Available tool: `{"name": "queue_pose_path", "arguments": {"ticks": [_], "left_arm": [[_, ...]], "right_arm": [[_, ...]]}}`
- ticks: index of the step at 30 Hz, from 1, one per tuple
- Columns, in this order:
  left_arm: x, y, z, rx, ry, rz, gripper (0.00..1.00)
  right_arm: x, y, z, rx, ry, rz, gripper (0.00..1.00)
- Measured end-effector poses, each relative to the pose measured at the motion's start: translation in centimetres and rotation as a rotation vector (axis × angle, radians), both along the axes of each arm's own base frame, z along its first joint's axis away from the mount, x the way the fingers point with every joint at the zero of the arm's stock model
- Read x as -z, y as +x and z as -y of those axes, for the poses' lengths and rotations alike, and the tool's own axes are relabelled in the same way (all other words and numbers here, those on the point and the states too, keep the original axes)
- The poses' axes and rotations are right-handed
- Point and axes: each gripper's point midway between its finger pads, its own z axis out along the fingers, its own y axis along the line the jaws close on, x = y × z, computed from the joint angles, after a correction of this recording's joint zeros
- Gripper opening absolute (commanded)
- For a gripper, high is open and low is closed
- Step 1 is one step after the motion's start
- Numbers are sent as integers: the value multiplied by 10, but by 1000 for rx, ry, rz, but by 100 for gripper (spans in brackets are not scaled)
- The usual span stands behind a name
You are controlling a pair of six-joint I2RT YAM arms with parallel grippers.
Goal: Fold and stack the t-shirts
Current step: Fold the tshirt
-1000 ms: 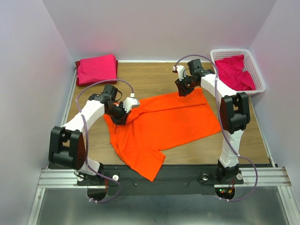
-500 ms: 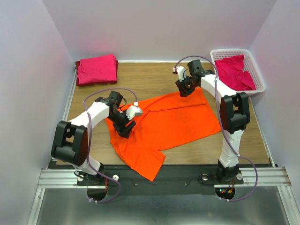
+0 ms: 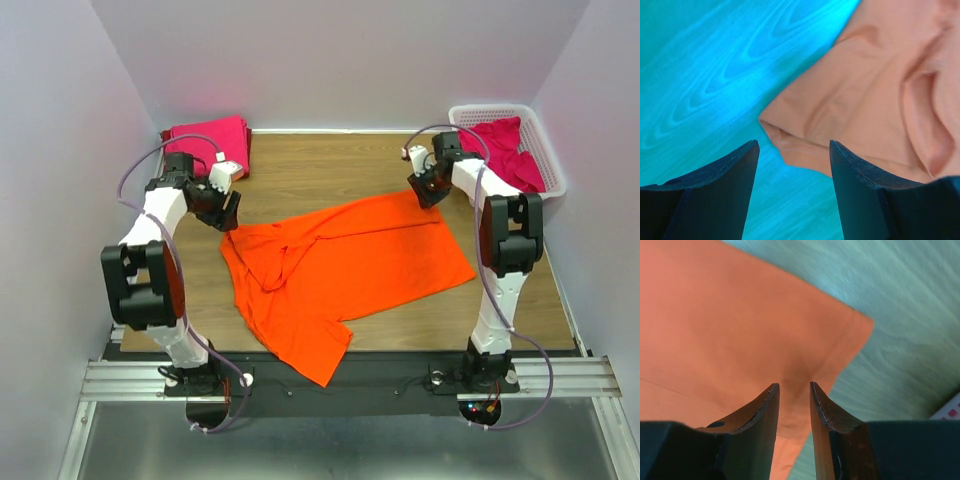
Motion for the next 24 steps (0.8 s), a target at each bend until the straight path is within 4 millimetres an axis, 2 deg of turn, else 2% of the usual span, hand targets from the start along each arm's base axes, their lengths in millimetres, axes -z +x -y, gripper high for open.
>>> {"name": "queue_pose_path", "arguments": {"ticks": [3, 6, 13, 17, 24], "left_arm": [[34, 9, -10, -60, 5, -76, 70], [52, 13, -17, -99, 16, -107, 70], [56, 28, -23, -153, 17, -78, 70], [64, 29, -23, -162, 10, -94, 68], [75, 28, -22, -166, 1, -123, 64]], "right_arm": [[9, -9, 16, 5, -32, -21, 37], [17, -23, 21, -9, -67, -53, 36], [19, -26, 32, 6, -98, -60, 37], [14, -27, 37, 17, -95, -53, 37], [-12, -35, 29, -14, -42, -30, 40]]}}
